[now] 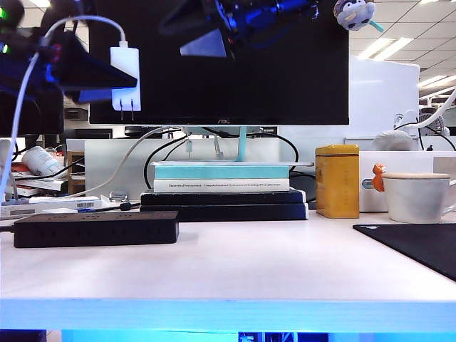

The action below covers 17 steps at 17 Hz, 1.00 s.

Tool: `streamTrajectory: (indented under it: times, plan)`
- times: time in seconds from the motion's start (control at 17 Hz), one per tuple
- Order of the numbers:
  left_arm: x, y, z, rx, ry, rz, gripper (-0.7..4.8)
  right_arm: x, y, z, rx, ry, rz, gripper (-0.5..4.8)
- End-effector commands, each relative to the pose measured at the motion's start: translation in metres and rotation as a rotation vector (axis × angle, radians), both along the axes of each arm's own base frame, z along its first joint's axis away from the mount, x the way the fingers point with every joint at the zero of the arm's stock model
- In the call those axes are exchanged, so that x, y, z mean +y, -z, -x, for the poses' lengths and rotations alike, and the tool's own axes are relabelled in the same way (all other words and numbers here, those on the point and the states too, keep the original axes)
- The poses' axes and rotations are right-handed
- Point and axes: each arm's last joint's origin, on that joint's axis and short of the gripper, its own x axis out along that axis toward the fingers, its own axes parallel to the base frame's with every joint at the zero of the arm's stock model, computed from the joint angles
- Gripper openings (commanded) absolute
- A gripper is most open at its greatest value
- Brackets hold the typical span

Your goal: Plug the white charger into the left socket.

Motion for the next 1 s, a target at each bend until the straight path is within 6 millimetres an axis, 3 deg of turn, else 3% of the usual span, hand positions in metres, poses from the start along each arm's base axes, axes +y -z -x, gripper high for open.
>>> streamTrajectory:
  times: [0.06,0.47,0.7,0.88,1.0]
  plan:
    - [0.012,0.014,-0.008,0.037,0.078,0.074,1.5,-0.001,-0.001,0.002,-0.038,0.021,0.043,4.79]
    - [0.017,0.057,-0.031,0.026,0.101,0.097,1.5,-0.002,0.002,0.003,-0.015,0.02,0.058,4.79]
    - [0.02,0.104,-0.048,0.012,0.083,0.09,1.5,-0.002,0.002,0.003,-0.015,0.021,0.058,4.79]
    - [0.02,0.112,-0.049,0.018,0.077,0.086,1.5,-0.002,0.004,0.003,0.003,0.027,0.071,4.79]
    - [0.02,0.112,-0.05,0.008,0.086,0.092,1.5,0.0,0.02,-0.001,0.002,0.028,0.133,4.79]
